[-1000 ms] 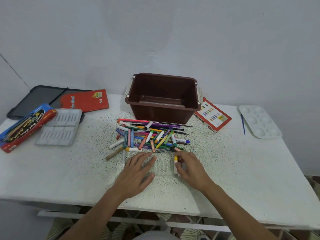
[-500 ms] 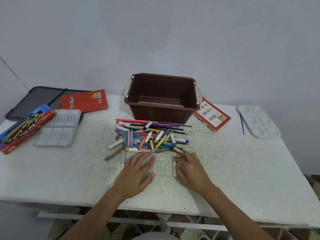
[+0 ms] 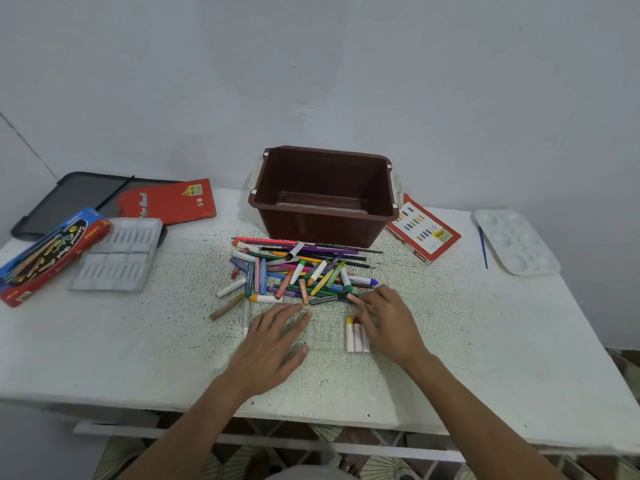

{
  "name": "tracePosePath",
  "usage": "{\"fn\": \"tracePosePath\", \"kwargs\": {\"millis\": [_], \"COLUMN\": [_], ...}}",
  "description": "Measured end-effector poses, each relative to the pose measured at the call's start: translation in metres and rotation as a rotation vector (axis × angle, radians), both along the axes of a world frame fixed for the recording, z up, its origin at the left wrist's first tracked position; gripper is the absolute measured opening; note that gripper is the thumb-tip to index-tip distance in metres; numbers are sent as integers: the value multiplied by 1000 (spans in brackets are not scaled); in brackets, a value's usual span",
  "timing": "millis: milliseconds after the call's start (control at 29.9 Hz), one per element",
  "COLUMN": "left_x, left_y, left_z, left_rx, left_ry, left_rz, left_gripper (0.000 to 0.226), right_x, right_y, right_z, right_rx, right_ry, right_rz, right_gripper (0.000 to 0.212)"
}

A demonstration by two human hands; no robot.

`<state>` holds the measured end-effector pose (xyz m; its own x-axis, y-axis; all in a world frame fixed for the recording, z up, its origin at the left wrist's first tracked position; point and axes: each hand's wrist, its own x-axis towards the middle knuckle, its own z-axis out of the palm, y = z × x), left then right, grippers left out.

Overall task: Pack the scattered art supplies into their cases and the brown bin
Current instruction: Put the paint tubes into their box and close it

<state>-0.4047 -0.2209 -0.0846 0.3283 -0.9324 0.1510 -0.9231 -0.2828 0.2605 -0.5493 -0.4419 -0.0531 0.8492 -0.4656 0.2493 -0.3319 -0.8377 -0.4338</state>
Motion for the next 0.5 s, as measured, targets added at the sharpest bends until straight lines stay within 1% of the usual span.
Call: {"fn": "tracePosePath", "kwargs": {"millis": [100, 234, 334, 501], "left_x": [-1, 0, 0, 0], "left_y": [0, 1, 1, 1], "left_z": [0, -1, -1, -2], "left_rx": [0, 4, 5, 2], "left_ry": [-2, 2, 5, 7], "left_rz": [4, 5, 6, 10], "left_gripper": [56, 57, 57, 57], "right_x": [11, 22, 27, 33], "right_y": [-16, -34, -40, -39], "right_z": [2, 0, -2, -2], "right_rx": [-1, -46, -42, -33], "right_ry": [41, 179, 245, 264], "right_rz": [-93, -180, -193, -207], "right_gripper": [24, 28, 30, 25]}}
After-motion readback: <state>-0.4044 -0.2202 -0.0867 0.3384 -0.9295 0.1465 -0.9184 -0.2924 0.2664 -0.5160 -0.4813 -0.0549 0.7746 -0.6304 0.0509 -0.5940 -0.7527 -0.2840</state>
